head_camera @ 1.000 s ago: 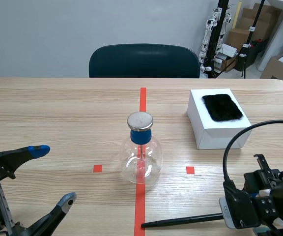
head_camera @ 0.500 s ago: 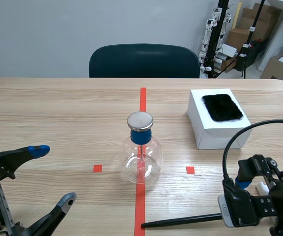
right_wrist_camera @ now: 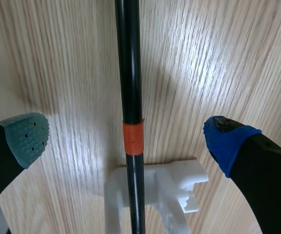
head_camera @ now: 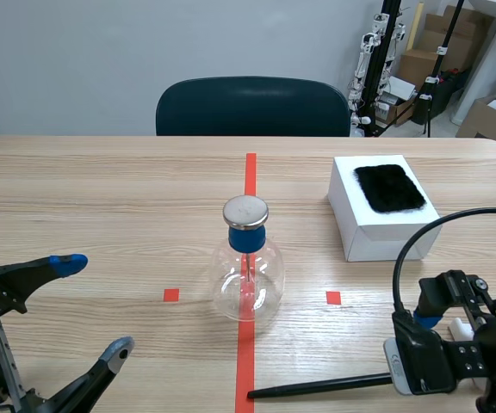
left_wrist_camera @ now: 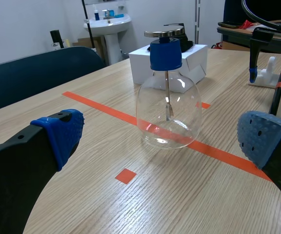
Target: Do the electroscope experiment. put the rod down on the box
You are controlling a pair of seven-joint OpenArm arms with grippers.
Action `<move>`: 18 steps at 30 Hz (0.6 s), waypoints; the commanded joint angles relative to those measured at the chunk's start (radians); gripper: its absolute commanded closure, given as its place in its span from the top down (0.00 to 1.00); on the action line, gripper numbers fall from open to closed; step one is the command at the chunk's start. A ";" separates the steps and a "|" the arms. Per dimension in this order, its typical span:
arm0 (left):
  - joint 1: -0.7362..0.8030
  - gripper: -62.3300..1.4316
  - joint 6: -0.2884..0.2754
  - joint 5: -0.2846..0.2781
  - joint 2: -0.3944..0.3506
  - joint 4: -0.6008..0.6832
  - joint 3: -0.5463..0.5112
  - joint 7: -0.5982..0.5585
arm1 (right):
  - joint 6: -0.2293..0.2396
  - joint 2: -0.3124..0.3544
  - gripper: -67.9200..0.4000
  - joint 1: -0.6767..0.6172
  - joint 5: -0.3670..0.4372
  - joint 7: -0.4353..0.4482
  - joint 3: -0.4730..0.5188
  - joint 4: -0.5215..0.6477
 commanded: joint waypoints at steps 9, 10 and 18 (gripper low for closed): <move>-0.003 1.00 0.001 -0.008 -0.001 0.006 -0.002 -0.014 | 0.007 0.069 1.00 0.010 0.222 0.086 0.135 0.083; -0.003 1.00 0.001 -0.008 -0.001 0.006 -0.002 -0.014 | 0.007 0.069 1.00 0.009 0.225 0.097 0.139 0.083; -0.003 1.00 0.001 -0.008 -0.001 0.006 -0.002 -0.014 | 0.007 0.069 1.00 0.010 0.225 0.106 0.139 0.083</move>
